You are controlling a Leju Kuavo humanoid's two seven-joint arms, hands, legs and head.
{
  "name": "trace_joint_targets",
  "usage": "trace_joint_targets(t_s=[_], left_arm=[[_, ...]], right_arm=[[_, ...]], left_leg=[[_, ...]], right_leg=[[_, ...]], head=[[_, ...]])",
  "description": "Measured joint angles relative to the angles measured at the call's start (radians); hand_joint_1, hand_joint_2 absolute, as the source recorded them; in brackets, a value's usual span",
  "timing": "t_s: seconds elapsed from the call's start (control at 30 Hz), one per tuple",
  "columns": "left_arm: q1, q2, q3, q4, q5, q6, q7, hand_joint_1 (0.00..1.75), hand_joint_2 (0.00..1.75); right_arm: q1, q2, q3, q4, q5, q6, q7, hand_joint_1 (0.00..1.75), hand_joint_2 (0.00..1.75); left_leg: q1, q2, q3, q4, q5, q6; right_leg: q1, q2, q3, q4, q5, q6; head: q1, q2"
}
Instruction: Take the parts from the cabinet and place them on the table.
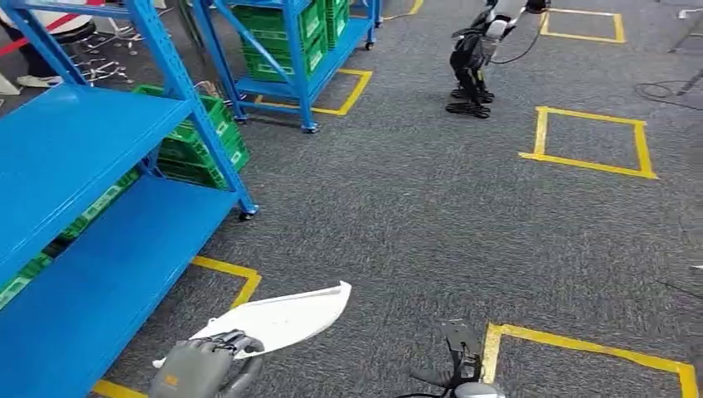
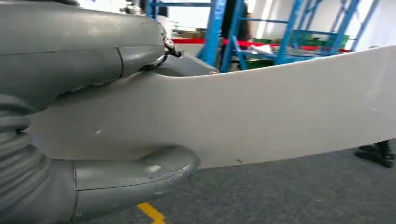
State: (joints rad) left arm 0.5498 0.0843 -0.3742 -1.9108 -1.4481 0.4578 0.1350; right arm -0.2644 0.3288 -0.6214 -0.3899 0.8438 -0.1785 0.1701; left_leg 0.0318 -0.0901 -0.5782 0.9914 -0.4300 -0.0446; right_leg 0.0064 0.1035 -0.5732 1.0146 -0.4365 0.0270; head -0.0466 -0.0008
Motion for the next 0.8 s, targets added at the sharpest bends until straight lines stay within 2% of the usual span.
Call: trace_joint_targets(t_s=[0.1, 0.13, 0.17, 0.2, 0.23, 0.27, 0.3, 0.33, 0.37, 0.43, 0.47, 0.5, 0.53, 0.63, 0.67, 0.7, 0.77, 0.8], left_arm=[[-0.003, 0.001, -0.001, 0.001, -0.001, -0.001, 0.0, 1.75, 1.75], [-0.003, 0.001, -0.001, 0.001, -0.001, -0.001, 0.0, 1.75, 1.75], [-0.004, 0.001, -0.002, 0.001, -0.001, -0.001, 0.0, 1.75, 1.75], [-0.003, 0.001, -0.002, 0.001, -0.002, -0.001, 0.0, 1.75, 1.75], [-0.003, 0.001, -0.002, 0.001, -0.002, -0.001, 0.0, 1.75, 1.75], [-0.003, 0.001, -0.002, 0.001, -0.002, -0.001, 0.0, 1.75, 1.75], [-0.003, 0.001, -0.002, 0.001, -0.002, -0.001, 0.0, 1.75, 1.75], [-0.003, 0.001, -0.002, 0.001, -0.002, -0.001, 0.0, 1.75, 1.75], [-0.003, 0.001, -0.002, 0.001, -0.002, -0.001, 0.0, 1.75, 1.75], [-0.003, 0.001, -0.002, 0.001, -0.002, -0.001, 0.0, 1.75, 1.75], [-0.003, 0.002, -0.002, 0.001, -0.005, -0.001, 0.002, 1.75, 1.75], [-0.003, 0.002, -0.003, 0.001, -0.009, -0.001, 0.004, 1.75, 1.75], [-0.003, 0.004, -0.004, 0.001, -0.011, 0.0, 0.006, 1.75, 1.75], [-0.007, 0.008, -0.009, 0.002, -0.021, 0.004, 0.012, 1.75, 1.75], [-0.009, 0.01, -0.01, 0.002, -0.022, 0.007, 0.015, 1.75, 1.75], [-0.009, 0.015, -0.013, 0.003, -0.022, 0.01, 0.022, 1.75, 1.75], [-0.011, 0.025, -0.025, 0.004, -0.017, 0.014, 0.041, 1.75, 1.75], [-0.013, 0.031, -0.031, 0.006, -0.01, 0.014, 0.052, 1.75, 1.75]], right_arm=[[0.001, -0.002, 0.0, 0.004, 0.0, 0.0, 0.0, 0.0, 1.75], [0.0, -0.003, 0.0, 0.004, 0.0, 0.0, 0.0, 0.0, 1.75], [0.0, -0.003, 0.0, 0.005, 0.0, -0.001, 0.0, 0.0, 1.75], [0.0, -0.002, 0.0, 0.005, 0.0, -0.003, 0.0, 0.0, 1.75], [-0.001, -0.002, 0.0, 0.006, 0.0, -0.002, 0.0, 0.0, 1.75], [-0.001, -0.002, 0.0, 0.008, 0.0, -0.002, 0.0, 0.0, 1.75], [-0.001, -0.002, 0.0, 0.009, 0.0, -0.002, 0.0, 0.0, 1.75], [0.0, -0.002, -0.001, 0.01, 0.0, -0.002, 0.0, 0.0, 1.75], [-0.001, -0.002, -0.001, 0.011, 0.0, -0.002, 0.0, 0.0, 1.75], [-0.001, -0.002, -0.001, 0.011, 0.0, -0.002, 0.0, 0.0, 1.75], [-0.001, -0.002, -0.001, 0.011, 0.0, -0.002, 0.0, 0.0, 1.75], [-0.002, -0.001, -0.001, 0.012, -0.001, -0.003, -0.001, 0.0, 1.75], [-0.002, 0.0, -0.001, 0.013, -0.003, -0.003, -0.001, 0.0, 1.75], [-0.003, 0.0, -0.001, 0.014, -0.007, -0.004, 0.0, 0.0, 1.75], [-0.002, 0.0, -0.002, 0.014, -0.01, -0.005, -0.001, 0.0, 1.75], [-0.003, 0.0, -0.002, 0.015, -0.017, -0.008, -0.003, 0.0, 1.75], [-0.004, 0.0, -0.002, 0.019, -0.026, -0.011, -0.005, 0.0, 1.75], [-0.004, 0.0, -0.002, 0.021, -0.029, -0.011, -0.005, 0.0, 1.75]], left_leg=[[-0.012, 0.024, -0.009, 0.013, -0.002, 0.018], [-0.006, 0.04, -0.006, 0.006, 0.001, 0.027], [-0.007, 0.05, -0.004, 0.005, 0.001, 0.032], [-0.008, 0.061, -0.003, 0.005, -0.001, 0.039], [-0.011, 0.075, -0.003, 0.005, -0.001, 0.041], [-0.013, 0.086, -0.003, 0.005, -0.002, 0.041], [-0.014, 0.1, -0.003, 0.005, -0.002, 0.042], [-0.014, 0.112, -0.003, 0.005, -0.002, 0.042], [-0.014, 0.123, -0.002, 0.005, -0.003, 0.041], [-0.014, 0.141, 0.002, 0.005, -0.005, 0.037], [-0.014, 0.147, 0.007, 0.005, -0.008, 0.033], [-0.023, 0.152, 0.007, 0.009, -0.011, 0.025], [-0.023, 0.157, 0.007, 0.01, -0.009, 0.021], [-0.017, 0.182, 0.009, 0.002, -0.005, 0.005], [-0.013, 0.164, 0.007, 0.01, -0.018, -0.002], [-0.014, 0.13, -0.011, 0.053, -0.053, -0.001], [-0.017, 0.102, -0.087, 0.211, -0.133, 0.0], [-0.019, 0.098, -0.122, 0.279, -0.154, 0.002]], right_leg=[[-0.011, 0.025, -0.015, -0.007, 0.008, 0.017], [-0.012, 0.034, -0.021, -0.005, 0.005, 0.022], [-0.007, -0.015, -0.026, 0.013, -0.009, 0.025], [-0.005, -0.062, -0.053, 0.069, -0.046, 0.03], [-0.007, -0.085, -0.096, 0.16, -0.092, 0.034], [-0.009, -0.094, -0.135, 0.24, -0.125, 0.036], [-0.01, -0.096, -0.167, 0.307, -0.147, 0.038], [-0.012, -0.096, -0.175, 0.323, -0.142, 0.039], [-0.012, -0.097, -0.156, 0.289, -0.114, 0.04], [-0.015, -0.112, -0.065, 0.122, -0.032, 0.039], [-0.016, -0.151, -0.013, 0.033, -0.001, 0.04], [-0.005, -0.166, 0.002, 0.009, -0.014, 0.036], [-0.007, -0.152, -0.003, 0.008, -0.007, 0.023], [-0.002, -0.124, -0.015, 0.007, 0.0, 0.0], [-0.007, -0.116, -0.013, 0.003, 0.005, -0.008], [-0.007, -0.106, -0.015, 0.003, 0.008, -0.012], [-0.005, -0.088, -0.018, 0.003, 0.009, -0.017], [-0.004, -0.077, -0.02, 0.003, 0.009, -0.02]], head=[[0.002, 0.0], [-0.001, 0.0], [0.004, 0.0], [0.013, 0.0], [0.011, 0.0], [0.012, 0.0], [0.011, 0.0], [0.012, 0.0], [0.012, 0.0], [0.012, 0.0], [0.012, 0.0], [0.012, 0.0], [0.009, 0.0], [0.011, 0.0], [0.009, 0.0], [0.01, 0.0], [0.002, 0.0], [0.004, 0.0]])
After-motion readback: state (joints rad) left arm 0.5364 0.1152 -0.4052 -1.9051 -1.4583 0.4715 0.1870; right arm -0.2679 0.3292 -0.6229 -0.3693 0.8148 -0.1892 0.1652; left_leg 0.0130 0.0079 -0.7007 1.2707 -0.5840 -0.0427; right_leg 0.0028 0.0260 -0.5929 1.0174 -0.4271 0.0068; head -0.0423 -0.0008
